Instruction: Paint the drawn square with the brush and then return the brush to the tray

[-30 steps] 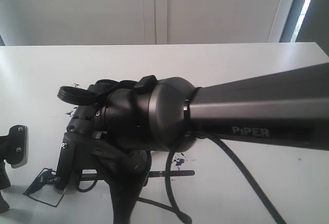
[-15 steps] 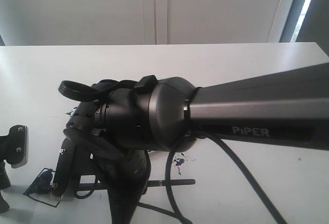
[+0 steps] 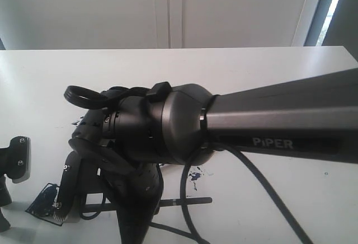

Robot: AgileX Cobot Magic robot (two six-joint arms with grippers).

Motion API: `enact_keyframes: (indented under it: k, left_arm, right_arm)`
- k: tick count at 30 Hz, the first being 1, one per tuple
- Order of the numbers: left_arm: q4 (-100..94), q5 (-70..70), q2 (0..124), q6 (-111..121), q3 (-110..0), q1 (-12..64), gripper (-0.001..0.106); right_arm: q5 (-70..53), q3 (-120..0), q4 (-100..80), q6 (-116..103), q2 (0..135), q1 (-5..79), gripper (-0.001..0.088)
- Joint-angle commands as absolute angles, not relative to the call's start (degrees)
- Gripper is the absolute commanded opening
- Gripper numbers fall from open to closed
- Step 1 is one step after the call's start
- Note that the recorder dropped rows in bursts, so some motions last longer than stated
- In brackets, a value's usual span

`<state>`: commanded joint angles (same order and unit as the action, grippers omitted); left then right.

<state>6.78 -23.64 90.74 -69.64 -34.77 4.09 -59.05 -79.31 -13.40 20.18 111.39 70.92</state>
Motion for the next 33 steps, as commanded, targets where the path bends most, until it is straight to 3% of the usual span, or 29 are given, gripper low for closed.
enact_keyframes:
  k: [33]
  left_arm:
    - [6.78, -23.65, 90.74, -69.64, -34.77, 4.09, 0.056]
  right_arm:
    - [-59.57, -79.31, -22.98, 11.07, 111.49, 70.82, 0.0000]
